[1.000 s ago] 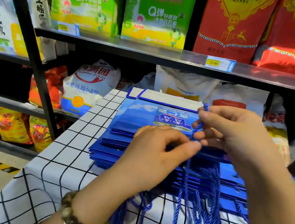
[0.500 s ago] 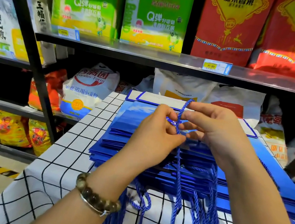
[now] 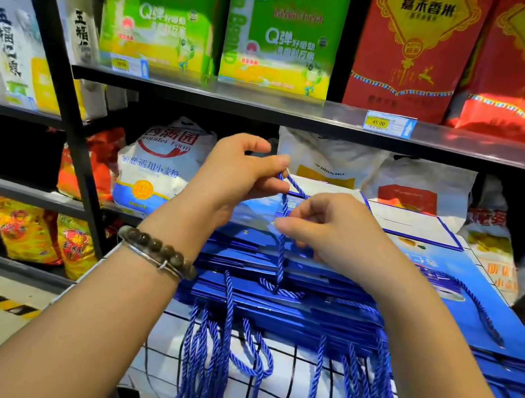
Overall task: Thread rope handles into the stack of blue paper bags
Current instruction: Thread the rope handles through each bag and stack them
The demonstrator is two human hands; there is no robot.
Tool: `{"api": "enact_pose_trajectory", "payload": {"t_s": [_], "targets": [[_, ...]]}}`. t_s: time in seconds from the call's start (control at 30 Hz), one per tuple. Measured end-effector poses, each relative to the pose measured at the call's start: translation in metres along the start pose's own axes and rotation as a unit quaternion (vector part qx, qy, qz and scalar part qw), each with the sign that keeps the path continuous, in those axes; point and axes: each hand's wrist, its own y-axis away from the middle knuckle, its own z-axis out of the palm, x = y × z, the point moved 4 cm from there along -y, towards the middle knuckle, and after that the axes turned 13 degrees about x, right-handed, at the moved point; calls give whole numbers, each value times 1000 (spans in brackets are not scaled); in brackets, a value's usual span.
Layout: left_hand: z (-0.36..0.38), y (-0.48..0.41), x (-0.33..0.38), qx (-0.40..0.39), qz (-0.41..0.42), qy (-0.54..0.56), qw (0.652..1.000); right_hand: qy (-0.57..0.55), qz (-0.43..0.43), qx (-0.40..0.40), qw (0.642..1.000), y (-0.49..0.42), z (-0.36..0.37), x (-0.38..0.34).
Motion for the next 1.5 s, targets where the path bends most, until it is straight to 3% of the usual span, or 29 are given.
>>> {"api": "enact_pose_trajectory", "payload": {"t_s": [0.1, 0.23, 0.33, 0.43, 0.53, 0.63, 0.83, 0.97, 1.1, 1.5], "targets": [[-8, -6, -4, 17, -20, 41, 999, 107, -10, 3, 994, -5, 11, 0], [-11, -9, -7, -1, -42, 34, 999, 72, -6, -42, 997, -7, 17, 4], [-21, -6, -19, -11, -7, -132, 991, -13, 34, -2, 999, -14, 13, 9], [-40, 8, -28, -19, 111, -341, 933, -149, 87, 5, 985, -16, 14, 11], [-55, 27, -39, -64, 128, -432, 890, -218, 100, 5, 971, -16, 17, 8], [-60, 41, -40, -81, 151, -435, 884, -233, 99, -8, 967, -14, 20, 8], [-65, 63, -32, -87, 187, -462, 863, -69, -16, -39, 997, 3, 18, -1], [-65, 72, -27, -99, 185, -462, 862, -99, -40, -70, 992, 15, 20, -9], [-64, 74, -23, -97, 201, -472, 853, -59, -71, -73, 993, 16, 23, -12], [-66, 77, -19, -85, 195, -421, 882, -78, -90, -41, 992, 16, 21, -16]]}}
